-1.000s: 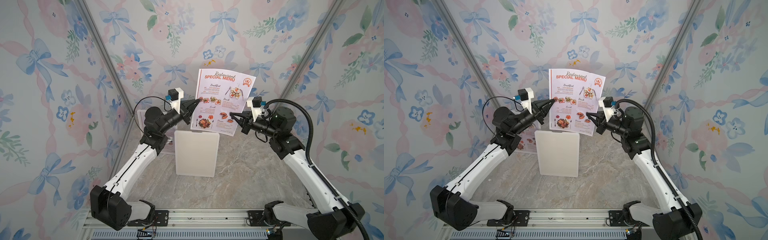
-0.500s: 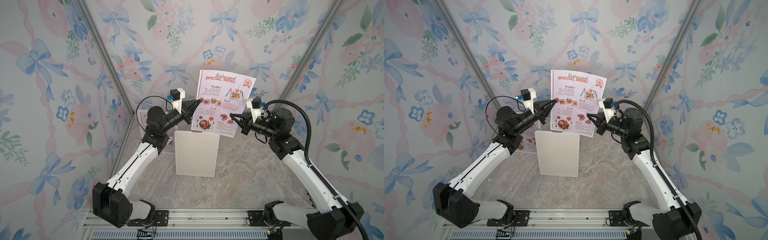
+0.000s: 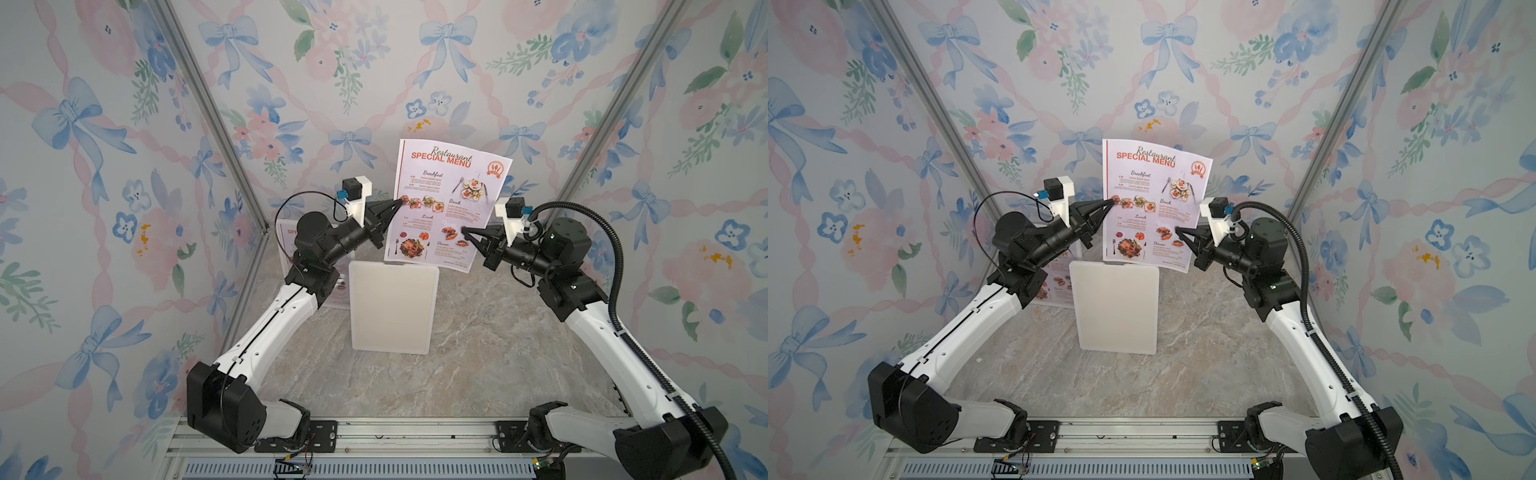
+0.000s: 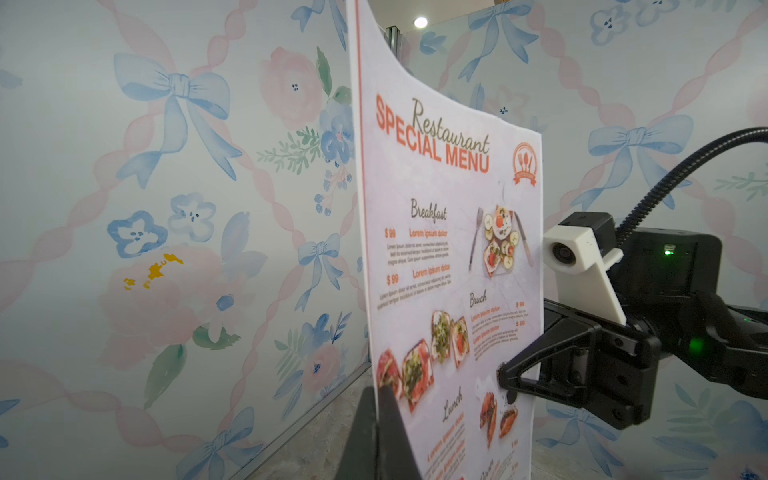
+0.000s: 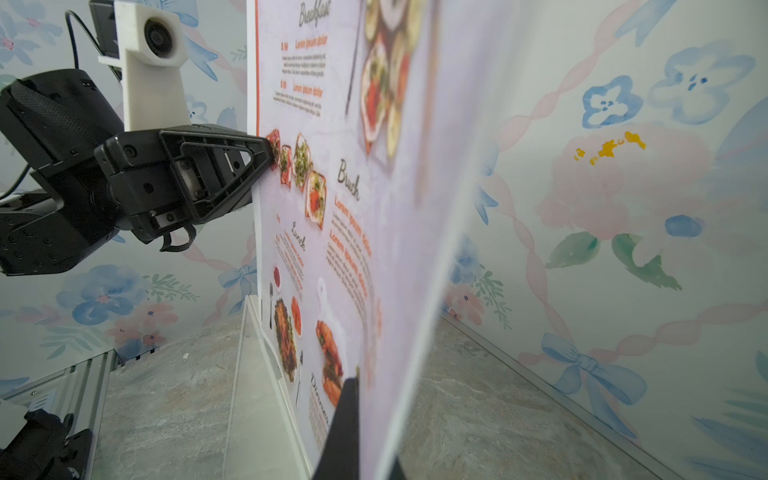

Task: Insert the menus into the narrow rack
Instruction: Insert the menu into the narrow rack.

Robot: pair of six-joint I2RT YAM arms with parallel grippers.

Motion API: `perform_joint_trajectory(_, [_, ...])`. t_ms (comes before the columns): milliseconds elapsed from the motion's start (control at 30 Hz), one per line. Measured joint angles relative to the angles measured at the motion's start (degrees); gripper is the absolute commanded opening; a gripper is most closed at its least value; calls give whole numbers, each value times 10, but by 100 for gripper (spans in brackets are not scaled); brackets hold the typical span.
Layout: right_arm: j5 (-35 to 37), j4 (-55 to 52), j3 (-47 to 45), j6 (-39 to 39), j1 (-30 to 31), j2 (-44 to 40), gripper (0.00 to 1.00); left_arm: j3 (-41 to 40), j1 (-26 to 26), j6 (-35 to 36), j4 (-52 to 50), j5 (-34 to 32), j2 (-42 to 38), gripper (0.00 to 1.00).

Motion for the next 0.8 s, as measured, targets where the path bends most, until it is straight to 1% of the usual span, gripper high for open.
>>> perform_joint_trajectory(800, [-1,11,-18,5,0,-9,0,0,0,0,0,5,2,1])
